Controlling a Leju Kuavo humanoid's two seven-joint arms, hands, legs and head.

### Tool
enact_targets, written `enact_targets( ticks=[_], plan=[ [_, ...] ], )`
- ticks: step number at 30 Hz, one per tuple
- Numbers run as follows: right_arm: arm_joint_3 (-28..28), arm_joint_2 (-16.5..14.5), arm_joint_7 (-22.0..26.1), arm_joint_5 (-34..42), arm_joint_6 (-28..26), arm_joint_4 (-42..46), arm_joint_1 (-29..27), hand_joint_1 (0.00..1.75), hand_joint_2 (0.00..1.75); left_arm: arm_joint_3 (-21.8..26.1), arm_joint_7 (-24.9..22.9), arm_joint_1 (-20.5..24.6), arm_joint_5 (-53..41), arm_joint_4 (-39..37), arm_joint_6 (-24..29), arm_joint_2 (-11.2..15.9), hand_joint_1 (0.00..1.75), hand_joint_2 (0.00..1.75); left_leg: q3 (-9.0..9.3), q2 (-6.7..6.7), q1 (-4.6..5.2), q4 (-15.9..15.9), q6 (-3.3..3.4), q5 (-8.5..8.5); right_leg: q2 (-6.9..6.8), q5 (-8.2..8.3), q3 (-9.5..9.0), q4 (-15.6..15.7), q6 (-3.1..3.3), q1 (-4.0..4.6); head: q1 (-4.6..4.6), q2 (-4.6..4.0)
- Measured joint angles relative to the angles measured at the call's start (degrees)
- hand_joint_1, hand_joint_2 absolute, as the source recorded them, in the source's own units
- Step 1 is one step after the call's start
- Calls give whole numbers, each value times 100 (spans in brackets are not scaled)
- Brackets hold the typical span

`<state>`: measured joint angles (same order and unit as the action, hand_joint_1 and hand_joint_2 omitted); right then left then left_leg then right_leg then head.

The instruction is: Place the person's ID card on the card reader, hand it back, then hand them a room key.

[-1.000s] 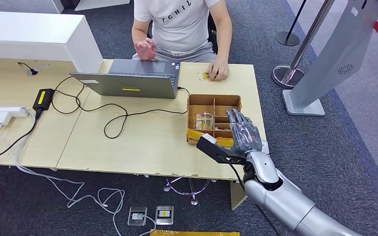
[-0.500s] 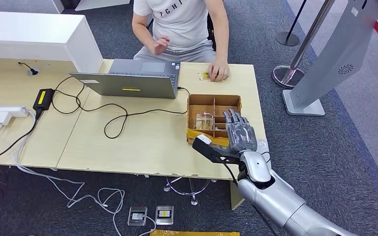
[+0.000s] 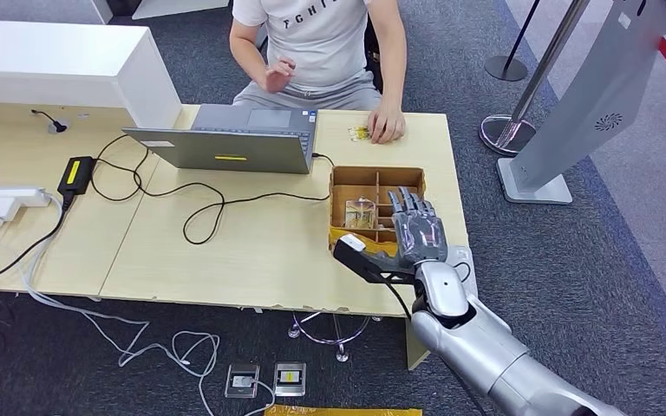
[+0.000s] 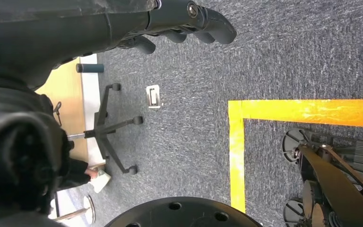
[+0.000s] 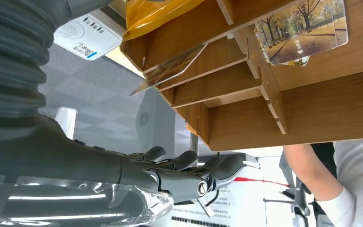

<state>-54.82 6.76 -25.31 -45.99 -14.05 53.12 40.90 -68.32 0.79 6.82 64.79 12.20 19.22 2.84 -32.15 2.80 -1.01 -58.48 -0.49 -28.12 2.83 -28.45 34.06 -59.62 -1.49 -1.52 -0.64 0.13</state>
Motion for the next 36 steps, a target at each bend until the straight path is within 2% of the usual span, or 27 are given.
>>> enact_targets(
  ticks=[8, 22, 23, 26, 27, 28, 36],
  plan=[
    [148, -73, -193, -382, 63, -206, 37, 0, 175, 0, -3, 0, 20, 0, 52, 0, 0, 0, 0, 0, 0, 0, 0, 0, 0, 0, 0, 0, 0, 0, 1, 0],
    [337, -122, -247, -493, 233, -421, 63, 1, 175, 0, -11, -1, 40, 0, 54, 2, 0, 0, 0, 0, 0, 0, 0, 0, 0, 0, 0, 0, 0, 0, 0, 0],
    [340, -125, -246, -497, 240, -431, 64, 12, 175, 0, -11, -1, 43, 0, 53, 3, 0, 0, 0, 0, 0, 0, 0, 0, 0, 0, 0, 0, 0, 0, -1, 0],
    [368, -154, -217, -522, 288, -460, 64, 136, 175, 0, -11, -1, 49, 0, 50, 4, 0, 0, 0, 0, 0, 0, 0, 0, 1, 0, 0, 0, 0, 0, -1, 0],
    [383, -170, -198, -534, 310, -470, 65, 169, 175, 0, -11, 0, 50, 0, 50, 4, 0, 0, 0, 0, 0, 0, 0, 0, 0, 0, 0, 0, 0, 0, 0, 0],
    [397, -186, -179, -547, 334, -482, 66, 175, 175, 0, -11, 0, 49, 0, 49, 4, 0, 0, 0, 0, 0, 0, 0, 0, 0, 0, 0, 0, 0, 0, 0, 0],
    [484, -268, -63, -572, 463, -575, 68, 175, 175, 0, -11, 0, 42, 0, 49, 4, 0, 0, 0, -1, 0, 0, 0, 0, 1, 0, 0, 0, 0, 0, -1, 0]
  ],
)
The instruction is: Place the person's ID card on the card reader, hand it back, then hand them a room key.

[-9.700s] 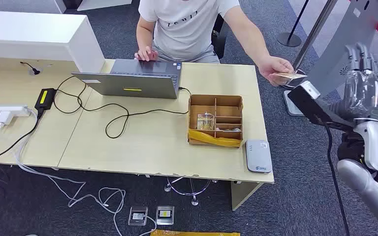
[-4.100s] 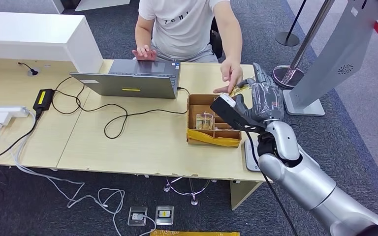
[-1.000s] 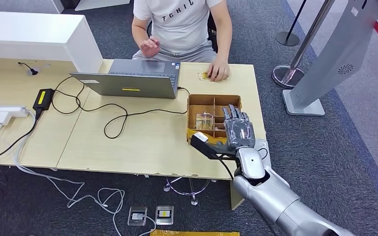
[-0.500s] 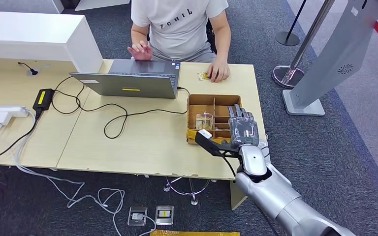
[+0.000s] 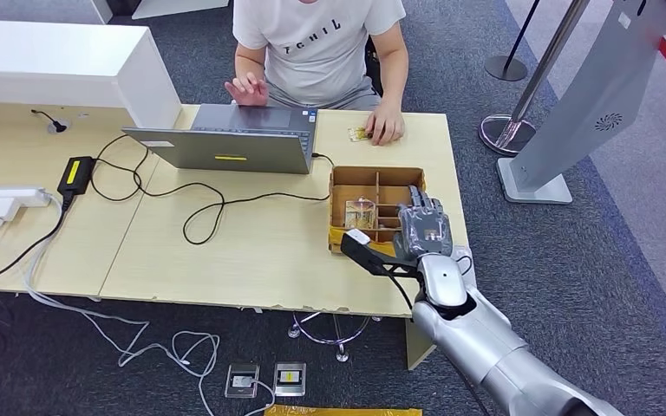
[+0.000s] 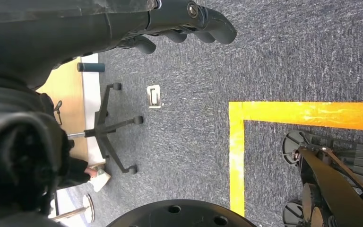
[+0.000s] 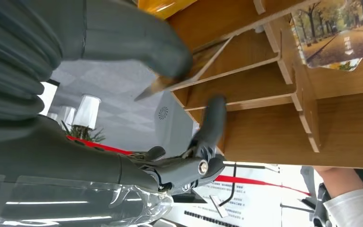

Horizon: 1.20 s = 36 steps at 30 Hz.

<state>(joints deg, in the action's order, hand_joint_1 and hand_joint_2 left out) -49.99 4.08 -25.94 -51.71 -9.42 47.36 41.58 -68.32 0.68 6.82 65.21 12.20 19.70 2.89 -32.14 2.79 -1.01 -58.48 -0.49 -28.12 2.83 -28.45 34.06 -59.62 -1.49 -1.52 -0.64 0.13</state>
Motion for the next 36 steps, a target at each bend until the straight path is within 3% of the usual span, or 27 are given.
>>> enact_targets(
  ticks=[36],
  plan=[
    [98, -467, 443, -131, -344, -457, -26, 175, 175, 23, -9, -1, 179, 0, 90, 0, 0, 0, 0, -1, 0, 0, -1, 0, 1, 0, 0, 0, 0, 0, -1, 0]
  ],
)
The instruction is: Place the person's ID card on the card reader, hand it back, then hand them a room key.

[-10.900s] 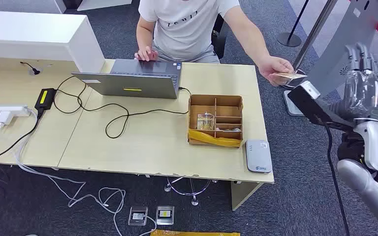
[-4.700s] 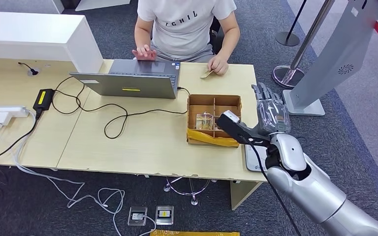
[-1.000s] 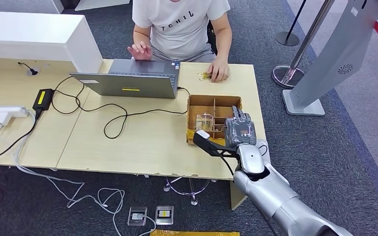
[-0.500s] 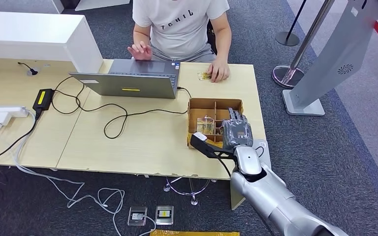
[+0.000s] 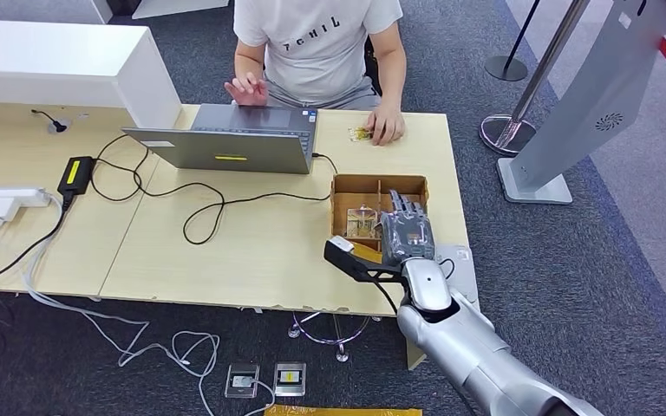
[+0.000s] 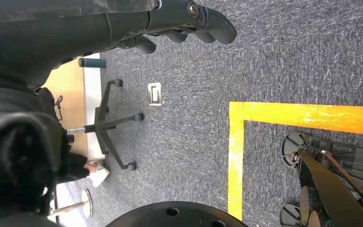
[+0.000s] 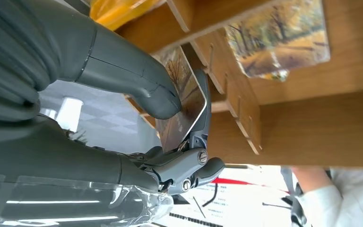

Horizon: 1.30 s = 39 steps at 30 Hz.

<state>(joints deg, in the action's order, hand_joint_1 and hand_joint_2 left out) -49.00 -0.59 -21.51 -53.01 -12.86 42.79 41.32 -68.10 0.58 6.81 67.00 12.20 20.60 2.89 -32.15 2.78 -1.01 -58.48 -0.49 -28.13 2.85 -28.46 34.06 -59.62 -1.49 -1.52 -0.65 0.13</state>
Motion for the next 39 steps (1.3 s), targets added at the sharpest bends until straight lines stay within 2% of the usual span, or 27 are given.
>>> enact_targets(
  ticks=[7, 20, 32, 39],
  plan=[
    [59, -108, 54, 42, -83, 469, 217, 175, 175, 1, 7, -1, -64, 0, -19, 0, 0, 0, 1, -1, -1, 0, -1, 1, 1, 0, 0, 0, 0, 1, 0, 0],
    [70, -78, -48, 188, 42, 1704, 470, 175, 175, -1, 59, -1, -253, 0, -100, 3, 0, 0, 2, -1, -1, 0, -2, 1, 2, 0, 1, 0, 0, 1, 0, 0],
    [80, 63, -145, 767, -332, 1697, 531, 175, 175, -1, 71, -1, -361, 0, -90, 3, 0, 0, 1, -1, -1, 0, -2, 1, 2, 0, 1, 0, 0, 1, 0, 0],
    [81, 143, -144, 801, -360, 1560, 631, 175, 175, -1, 71, -1, -396, 0, -91, 2, 0, 0, 1, -1, -1, 0, -3, 1, 2, 0, 2, 0, 0, 1, -1, 0]
  ],
)
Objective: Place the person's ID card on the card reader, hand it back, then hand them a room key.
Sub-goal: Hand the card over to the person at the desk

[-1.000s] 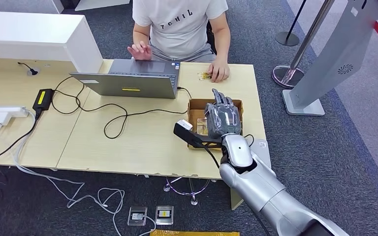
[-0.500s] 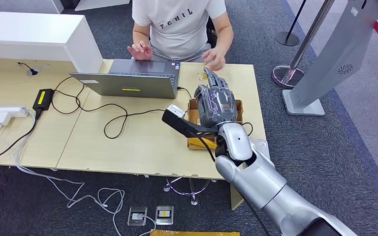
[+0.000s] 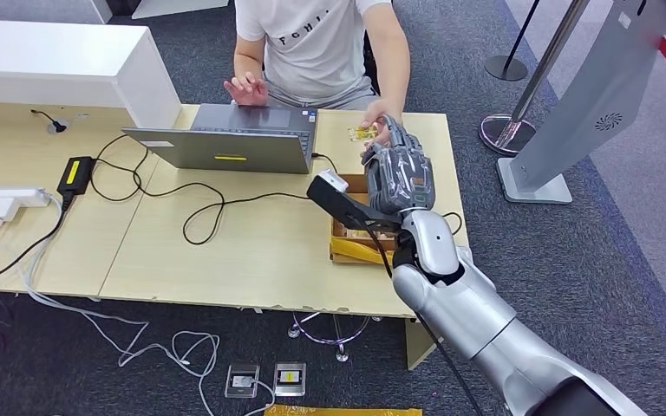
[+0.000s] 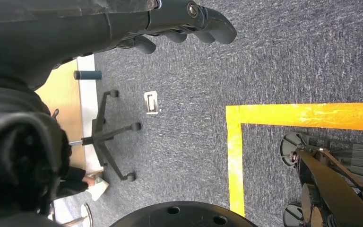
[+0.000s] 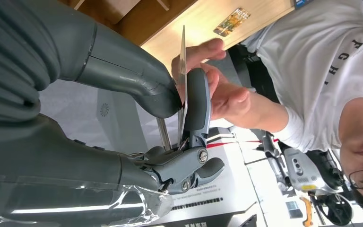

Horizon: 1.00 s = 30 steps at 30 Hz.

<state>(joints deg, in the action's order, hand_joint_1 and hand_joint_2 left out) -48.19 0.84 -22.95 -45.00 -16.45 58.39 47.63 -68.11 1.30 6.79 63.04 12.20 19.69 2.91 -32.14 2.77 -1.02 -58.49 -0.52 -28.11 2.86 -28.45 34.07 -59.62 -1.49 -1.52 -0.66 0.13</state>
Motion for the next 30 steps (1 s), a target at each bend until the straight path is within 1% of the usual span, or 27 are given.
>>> enact_targets(
  ticks=[5, 6, 9, 10, 11, 14, 15, 30],
  plan=[
    [-1, 45, -30, 1, -4, -72, 17, 175, 175, 0, -1, 0, -6, 0, 0, 0, 0, 0, 0, 0, 0, 0, 0, 0, 0, 0, 0, 0, 0, 0, 0, 0],
    [-1, 53, -39, 4, -8, -86, 18, 170, 175, 0, -1, 0, -10, 0, 0, 0, 0, 0, 0, 0, 0, 0, 0, 0, 0, 0, 0, 0, 0, 0, 0, 0],
    [-1, 81, -92, 9, -13, -117, 25, 113, 175, 0, -1, 0, -34, 0, 0, 0, 0, 0, 1, 0, 0, 0, 0, 0, 0, 0, 0, 0, 0, 0, 0, 0],
    [-1, 94, -126, -1, -13, -122, 26, 98, 175, 0, -1, 0, -42, 0, 0, 0, 0, 0, 0, 0, 0, 0, 0, 0, 0, 0, 0, 0, 0, 0, 0, 0],
    [-1, 108, -170, -20, -16, -127, 26, 89, 175, 0, -1, 0, -49, 0, 0, 0, 0, 0, 0, 0, 0, 0, 0, 0, 0, 0, 0, 0, 0, 0, 1, 0],
    [-3, 149, -286, -92, -44, -142, 26, 17, 175, 0, -1, 0, -59, 0, 0, 0, 0, 0, 0, 0, 0, 0, 0, 0, 0, 0, 0, 0, 0, 0, 2, 0],
    [-3, 160, -308, -109, -55, -150, 26, 2, 175, 0, -1, 0, -60, 0, 0, 0, 0, 0, 0, 0, 0, 0, 0, 0, 0, 0, 0, 0, 0, 0, 2, 0],
    [-11, 273, -421, -314, -169, -281, 27, 0, 175, -1, -1, 2, -62, 0, 0, -4, 0, 0, 1, 0, 0, 0, 0, 0, 0, 0, 0, 0, 0, 0, 1, 0]
  ],
)
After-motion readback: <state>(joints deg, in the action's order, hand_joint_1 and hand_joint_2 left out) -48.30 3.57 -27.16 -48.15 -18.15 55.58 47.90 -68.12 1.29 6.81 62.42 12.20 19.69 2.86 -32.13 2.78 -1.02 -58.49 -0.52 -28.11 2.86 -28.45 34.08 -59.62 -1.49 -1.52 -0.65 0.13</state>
